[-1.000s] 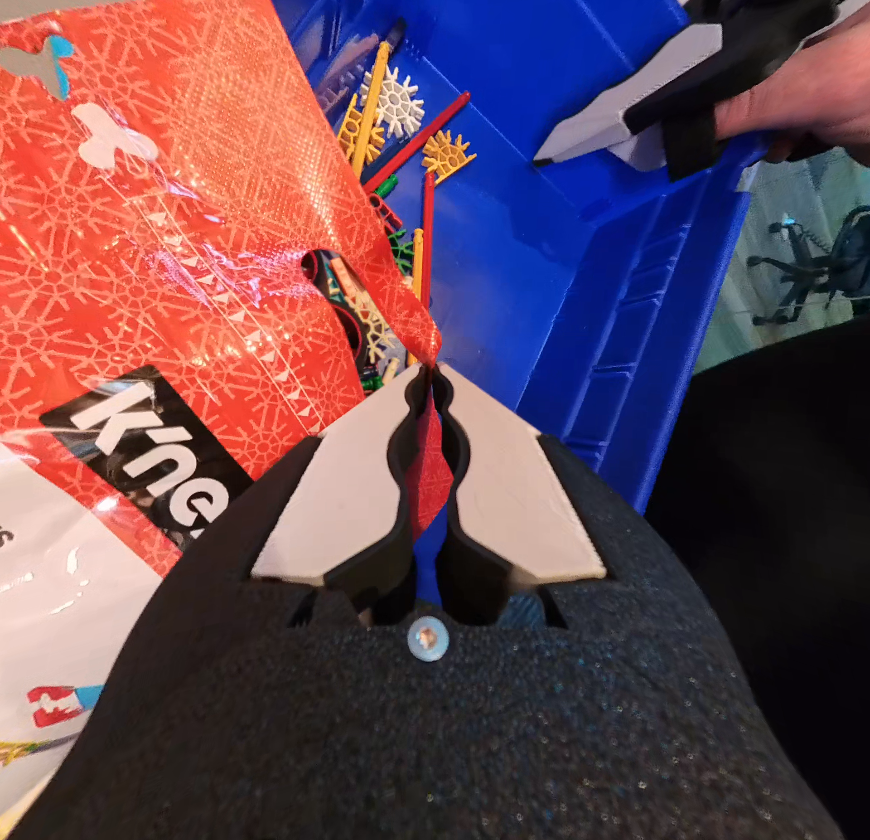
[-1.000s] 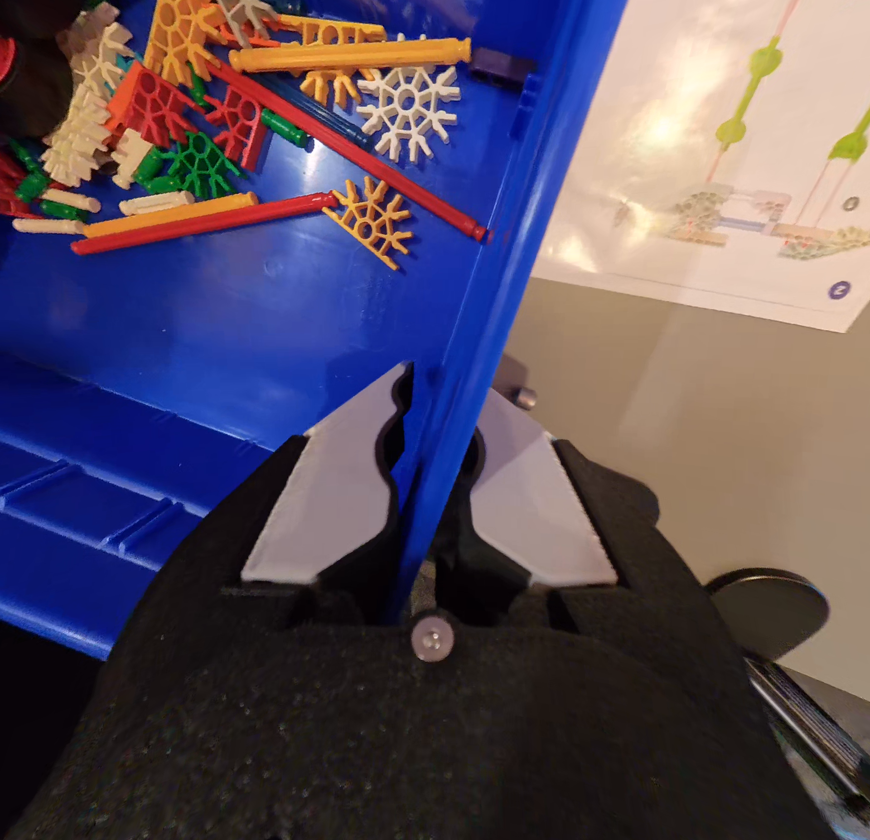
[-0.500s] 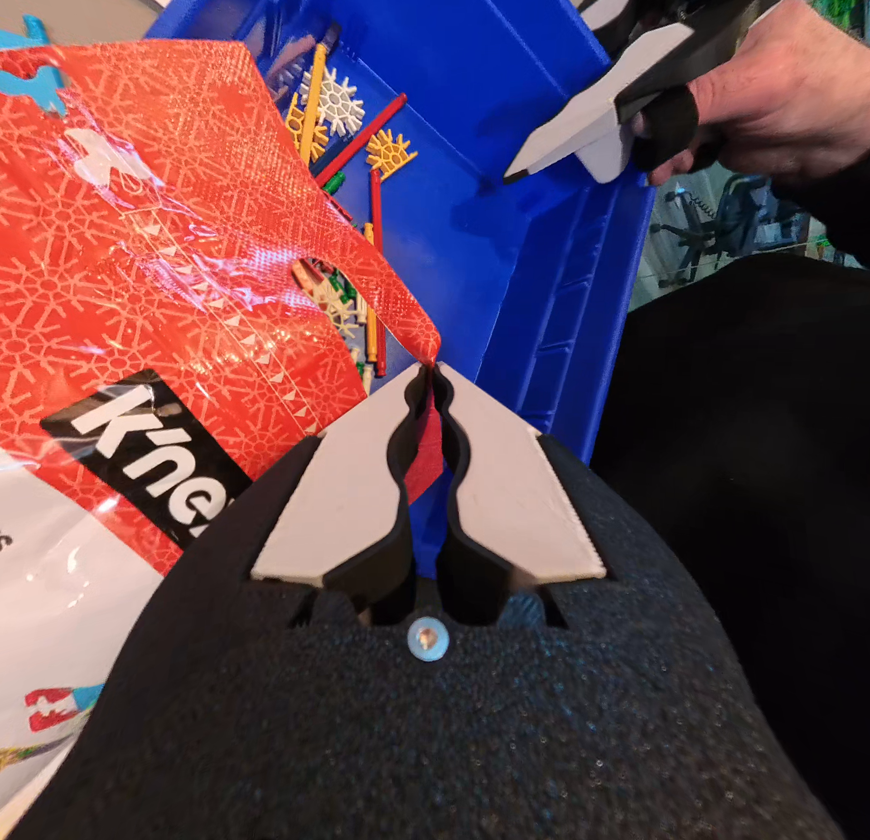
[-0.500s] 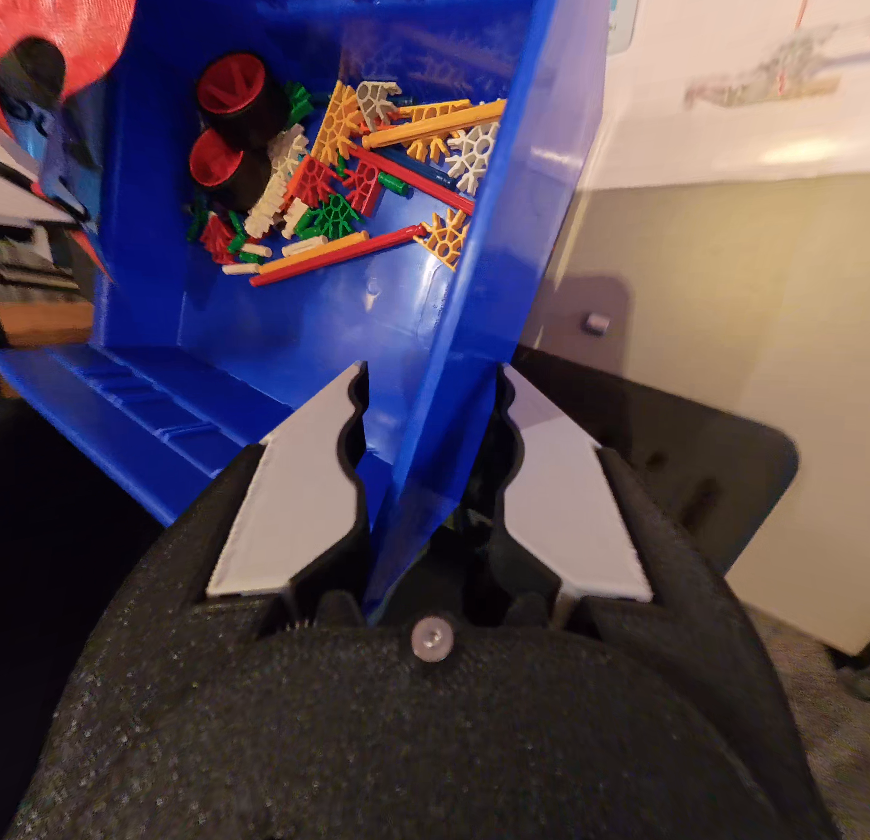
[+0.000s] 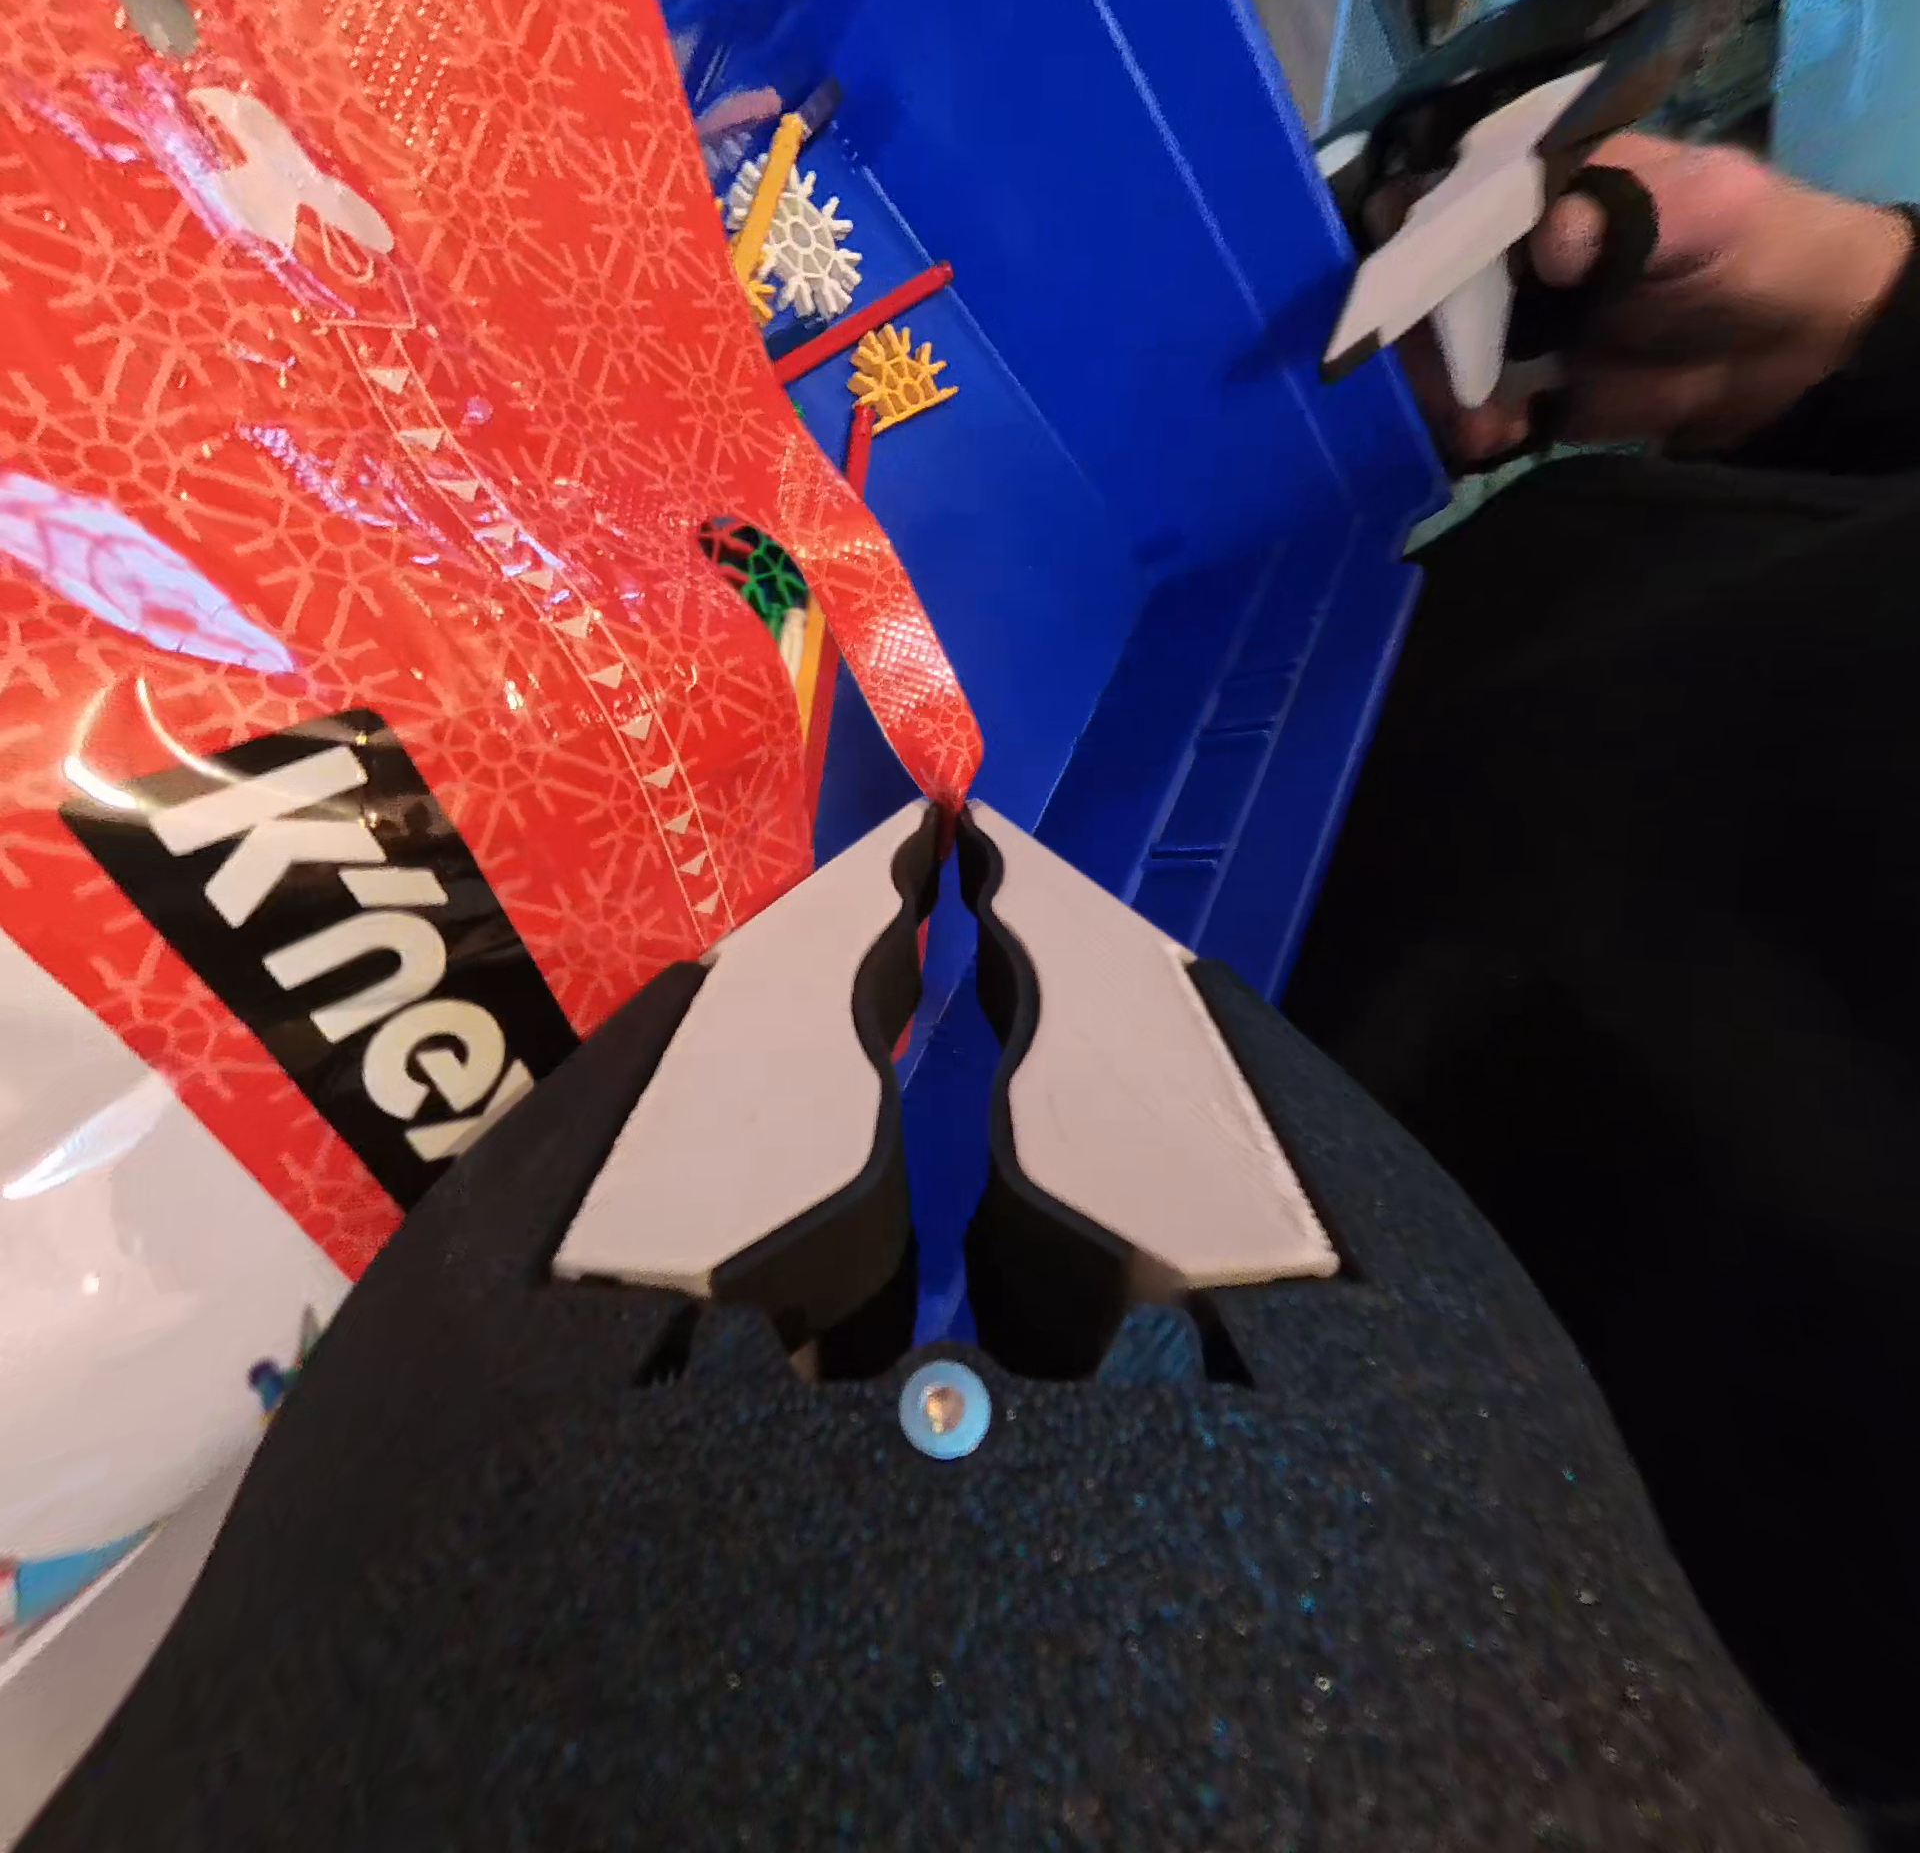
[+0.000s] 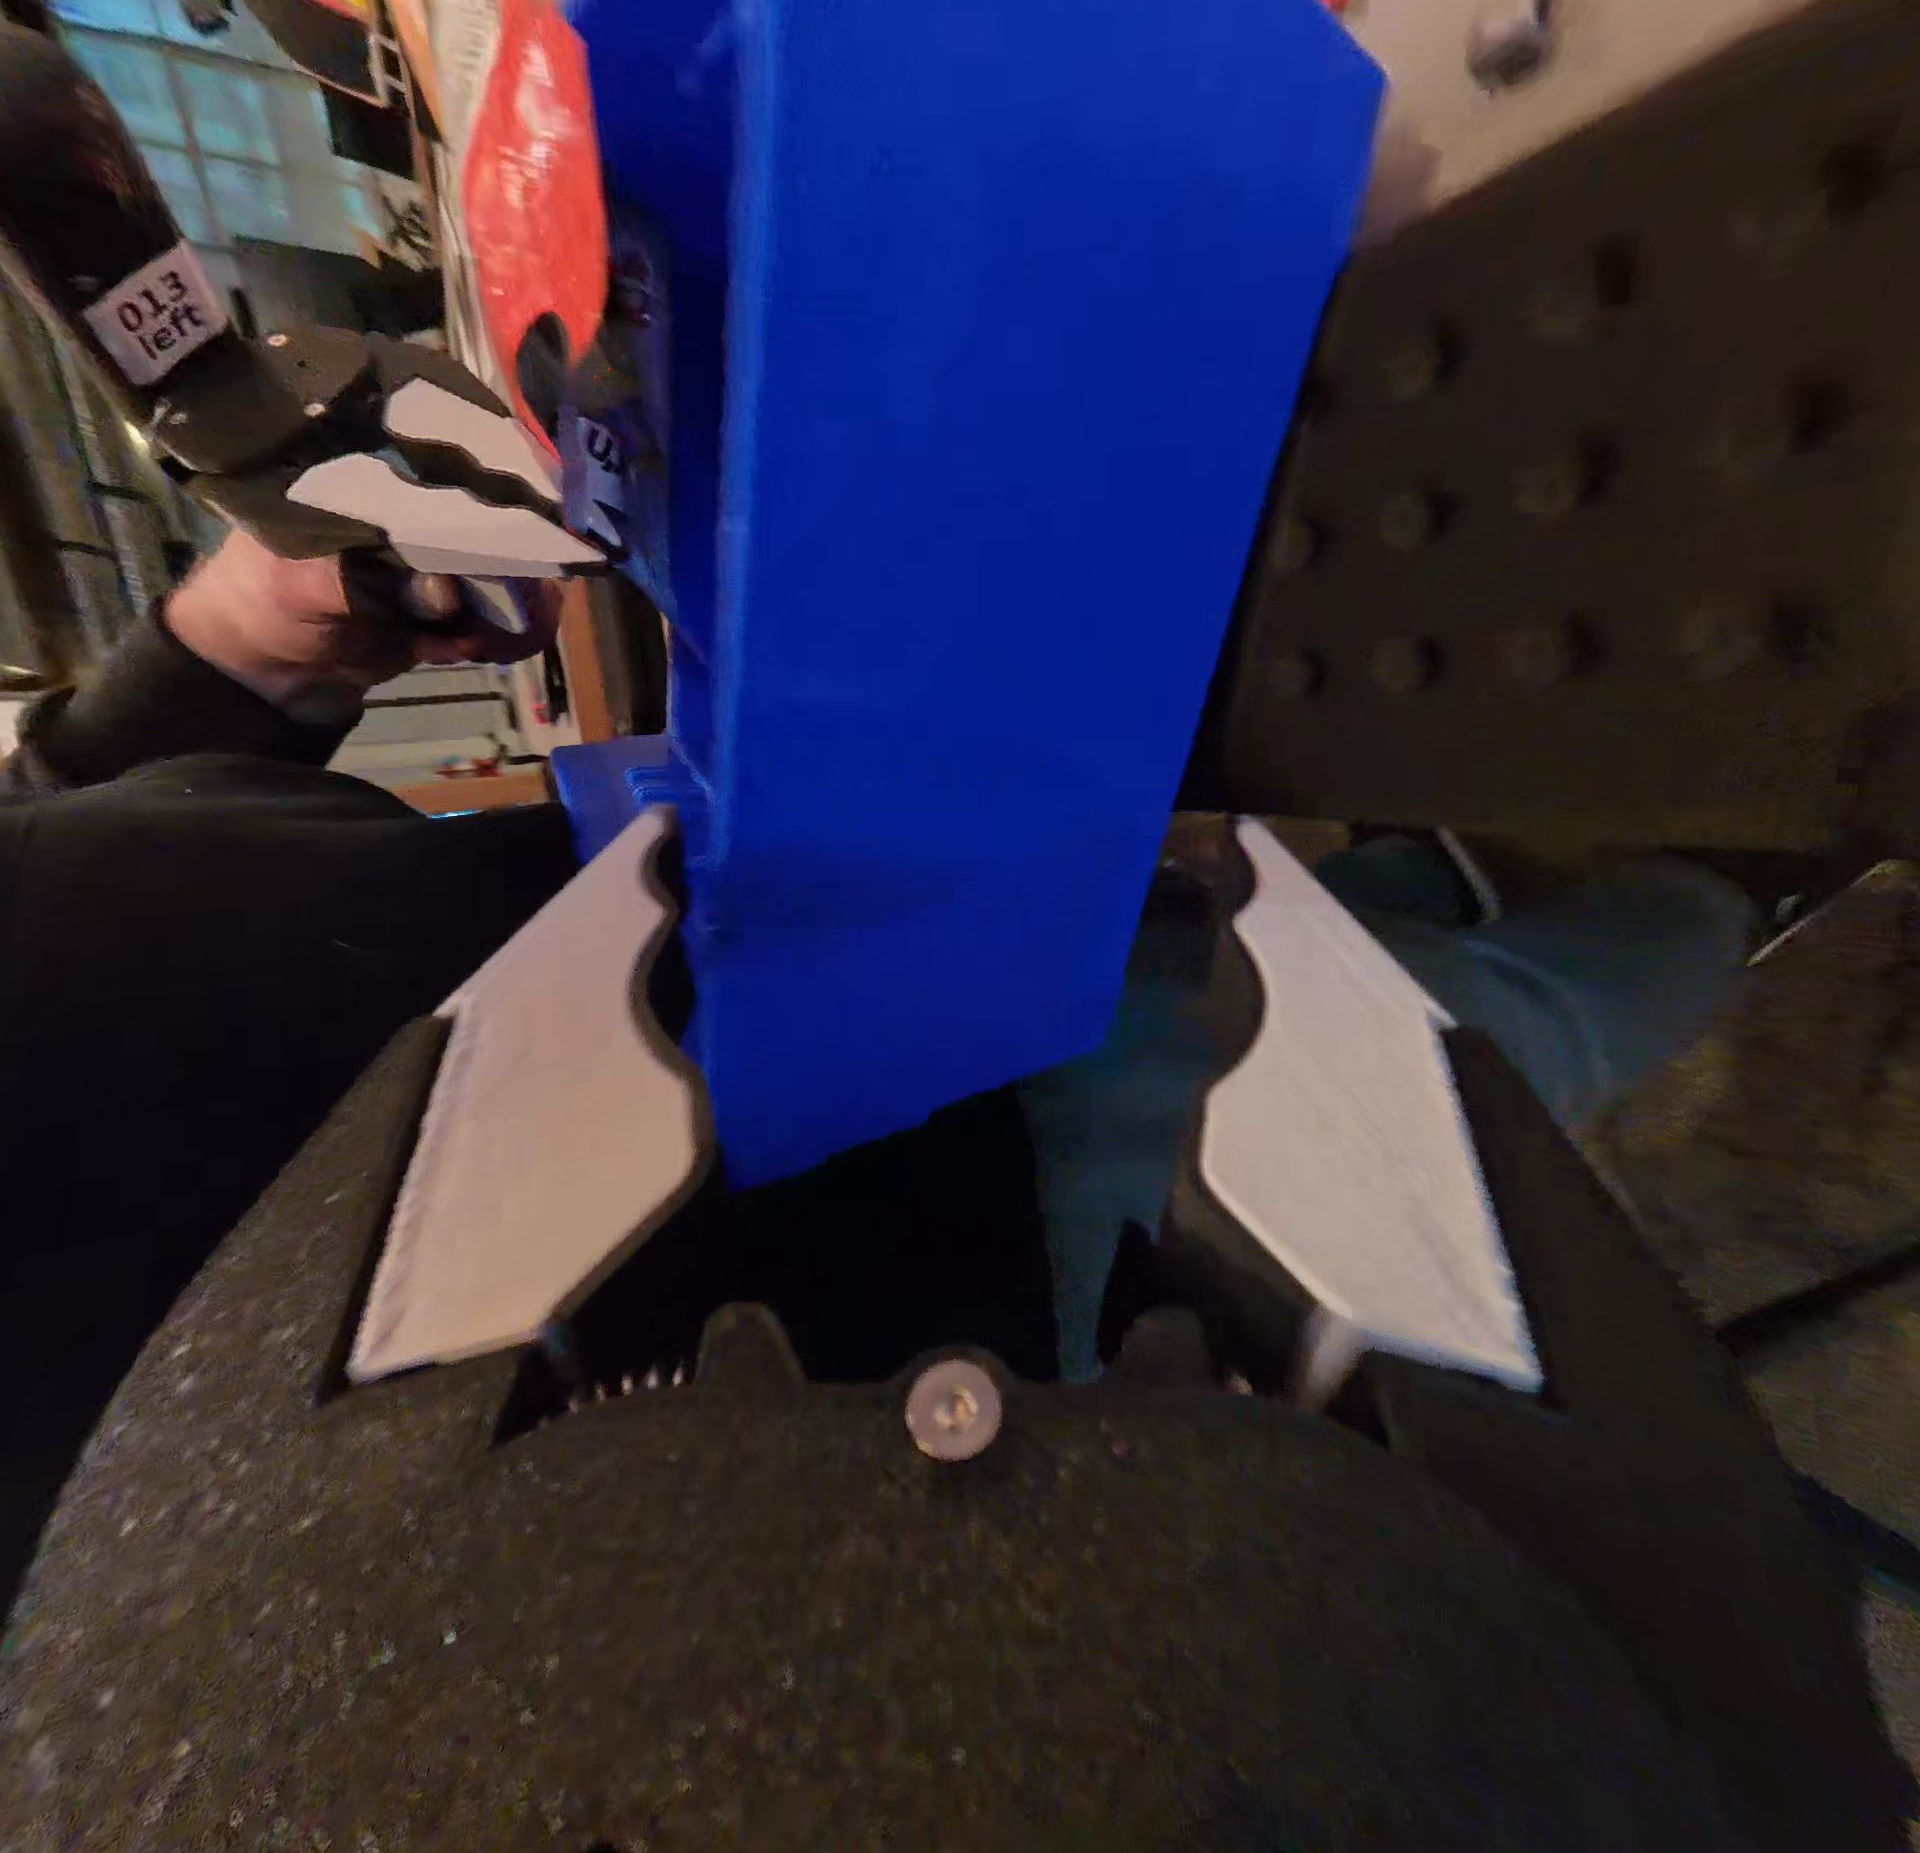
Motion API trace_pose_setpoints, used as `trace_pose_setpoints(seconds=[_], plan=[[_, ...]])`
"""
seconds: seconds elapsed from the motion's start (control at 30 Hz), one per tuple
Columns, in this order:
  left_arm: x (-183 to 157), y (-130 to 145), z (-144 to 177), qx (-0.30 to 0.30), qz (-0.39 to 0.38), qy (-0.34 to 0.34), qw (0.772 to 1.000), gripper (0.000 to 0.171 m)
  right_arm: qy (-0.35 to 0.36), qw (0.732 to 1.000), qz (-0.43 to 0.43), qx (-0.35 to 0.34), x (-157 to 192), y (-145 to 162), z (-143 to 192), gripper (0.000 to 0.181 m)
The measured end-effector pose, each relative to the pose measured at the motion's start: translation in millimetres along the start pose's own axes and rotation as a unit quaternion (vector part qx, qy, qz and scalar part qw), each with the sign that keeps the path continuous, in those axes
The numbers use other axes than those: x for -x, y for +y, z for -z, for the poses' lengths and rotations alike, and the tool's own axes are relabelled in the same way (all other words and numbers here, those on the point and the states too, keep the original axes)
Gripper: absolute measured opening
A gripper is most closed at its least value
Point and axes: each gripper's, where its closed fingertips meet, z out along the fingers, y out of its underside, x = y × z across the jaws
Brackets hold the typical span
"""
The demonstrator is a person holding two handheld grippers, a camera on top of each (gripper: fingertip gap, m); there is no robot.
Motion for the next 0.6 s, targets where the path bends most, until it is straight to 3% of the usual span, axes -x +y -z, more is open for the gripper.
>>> trace_pose_setpoints(seconds=[0.17,0.33,0.43,0.6], plan=[[-6.6,-0.6,-2.9,0.011,-0.004,0.027,1.0,0.0,-0.166,0.983,-0.082,0.002,5.6,24.9,-23.1,0.138],[-8.4,0.6,-6.4,0.017,-0.003,0.041,0.999,0.001,-0.286,0.955,-0.081,-0.006,28.9,31.5,-29.9,0.148],[-7.5,0.4,-7.6,0.023,-0.007,0.041,0.999,0.001,-0.315,0.946,-0.078,0.017,39.3,42.9,-35.2,0.157],[-8.9,-0.9,-7.8,0.021,-0.008,0.049,0.999,0.0,-0.312,0.946,-0.086,-0.016,39.9,41.2,-35.8,0.155]])
